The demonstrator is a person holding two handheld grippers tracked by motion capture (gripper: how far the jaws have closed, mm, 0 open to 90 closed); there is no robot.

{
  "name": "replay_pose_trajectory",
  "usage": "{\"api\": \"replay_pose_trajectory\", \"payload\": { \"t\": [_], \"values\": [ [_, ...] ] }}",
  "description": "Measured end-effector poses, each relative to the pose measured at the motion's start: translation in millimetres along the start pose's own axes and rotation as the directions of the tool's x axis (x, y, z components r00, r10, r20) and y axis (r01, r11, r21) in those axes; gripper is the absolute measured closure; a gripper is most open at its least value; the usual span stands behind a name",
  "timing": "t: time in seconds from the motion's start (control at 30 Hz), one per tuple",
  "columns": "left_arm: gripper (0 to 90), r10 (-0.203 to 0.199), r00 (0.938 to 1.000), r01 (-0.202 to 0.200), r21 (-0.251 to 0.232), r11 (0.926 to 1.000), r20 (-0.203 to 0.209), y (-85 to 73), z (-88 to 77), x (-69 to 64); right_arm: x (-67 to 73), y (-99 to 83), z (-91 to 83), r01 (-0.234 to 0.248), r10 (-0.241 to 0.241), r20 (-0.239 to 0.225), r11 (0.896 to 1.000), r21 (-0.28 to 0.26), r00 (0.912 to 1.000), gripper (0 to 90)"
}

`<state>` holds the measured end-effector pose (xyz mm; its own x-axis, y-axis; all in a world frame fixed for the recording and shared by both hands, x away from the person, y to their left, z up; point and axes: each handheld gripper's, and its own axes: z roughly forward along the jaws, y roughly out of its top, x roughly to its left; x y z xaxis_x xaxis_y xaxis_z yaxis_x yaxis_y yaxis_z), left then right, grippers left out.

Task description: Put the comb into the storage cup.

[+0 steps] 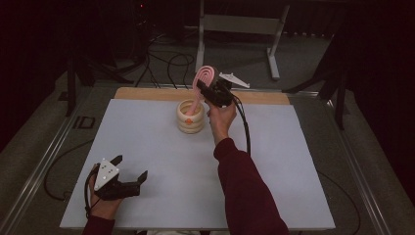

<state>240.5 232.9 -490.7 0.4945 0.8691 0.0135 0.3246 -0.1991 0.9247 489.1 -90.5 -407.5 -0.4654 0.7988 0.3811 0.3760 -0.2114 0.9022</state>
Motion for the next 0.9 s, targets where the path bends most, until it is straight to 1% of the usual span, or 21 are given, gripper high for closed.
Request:
{"api": "replay_pose_trajectory", "payload": {
  "t": [0.23,0.37,0.7,0.9],
  "values": [
    [0.0,0.003,1.0000,-0.003,0.003,1.0000,0.003,-0.2,0.9,-0.7,-2.5,-7.4,0.3,-0.010,0.010,0.003,1.000,0.004,0.9999,64.1],
    [0.0,0.003,1.0000,-0.003,0.003,1.0000,0.004,-0.1,1.1,-0.8,-4.6,-10.4,0.8,-0.011,0.011,0.013,1.000,0.004,0.9998,64.1],
    [0.0,0.004,1.0000,-0.004,0.003,1.0000,0.006,-0.2,1.4,-0.9,-1.5,-15.1,4.6,-0.008,0.008,0.013,1.000,0.015,0.9999,64.1],
    [0.0,0.001,1.0000,-0.001,-0.001,1.0000,0.003,0.0,0.8,-0.7,0.3,-18.4,6.6,-0.015,0.014,0.008,1.000,0.017,0.9999,64.0]
  ]
}}
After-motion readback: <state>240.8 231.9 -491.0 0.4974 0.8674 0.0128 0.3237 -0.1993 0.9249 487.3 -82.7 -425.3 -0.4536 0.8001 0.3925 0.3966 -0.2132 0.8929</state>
